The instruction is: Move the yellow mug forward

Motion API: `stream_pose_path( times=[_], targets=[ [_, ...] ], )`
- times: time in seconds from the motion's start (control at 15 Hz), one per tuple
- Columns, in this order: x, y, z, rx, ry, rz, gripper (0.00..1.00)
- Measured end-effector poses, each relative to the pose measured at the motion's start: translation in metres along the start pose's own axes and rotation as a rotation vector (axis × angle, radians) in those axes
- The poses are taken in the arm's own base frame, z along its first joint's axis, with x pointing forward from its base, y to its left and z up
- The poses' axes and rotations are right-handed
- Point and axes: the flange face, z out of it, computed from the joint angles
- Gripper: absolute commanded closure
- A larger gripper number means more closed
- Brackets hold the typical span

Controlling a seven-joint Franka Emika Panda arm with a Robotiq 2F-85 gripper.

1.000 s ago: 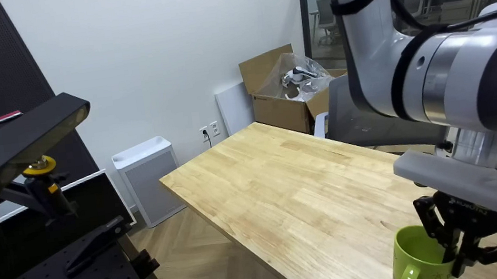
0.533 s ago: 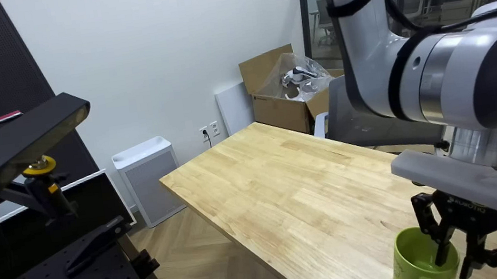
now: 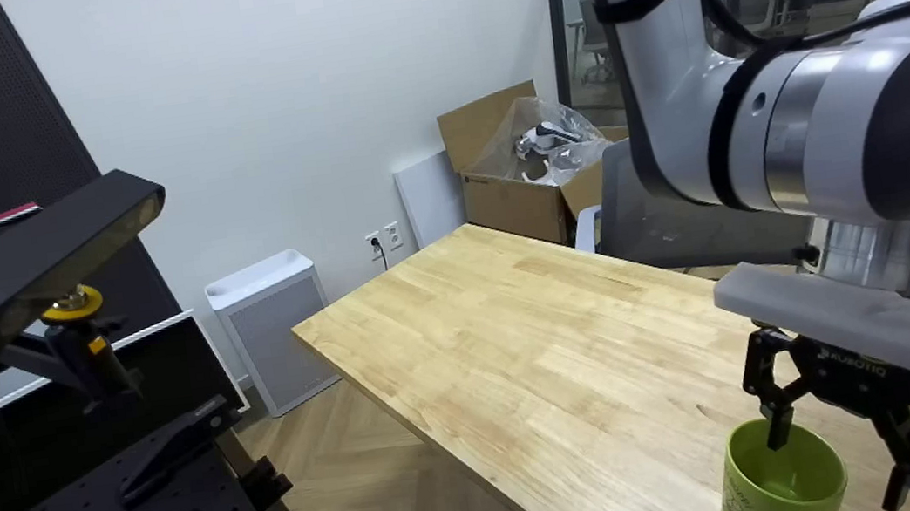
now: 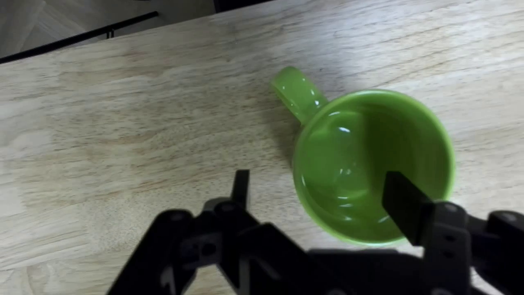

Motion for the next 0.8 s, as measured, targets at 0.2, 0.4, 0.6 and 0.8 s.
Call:
stream_pose_path(
  times=[0.2,0.4,0.6,0.8],
  targets=[
    [0.005,-0.007,-0.025,0.003,0.022,-0.011,0.00],
    [0.013,-0.017,-0.070,0.009,0.049,-0.025,0.00],
    [0.021,-0.028,-0.124,0.015,0.085,-0.040,0.00],
    [0.026,-0.041,-0.172,0.017,0.107,-0.063,0.00]
  ],
)
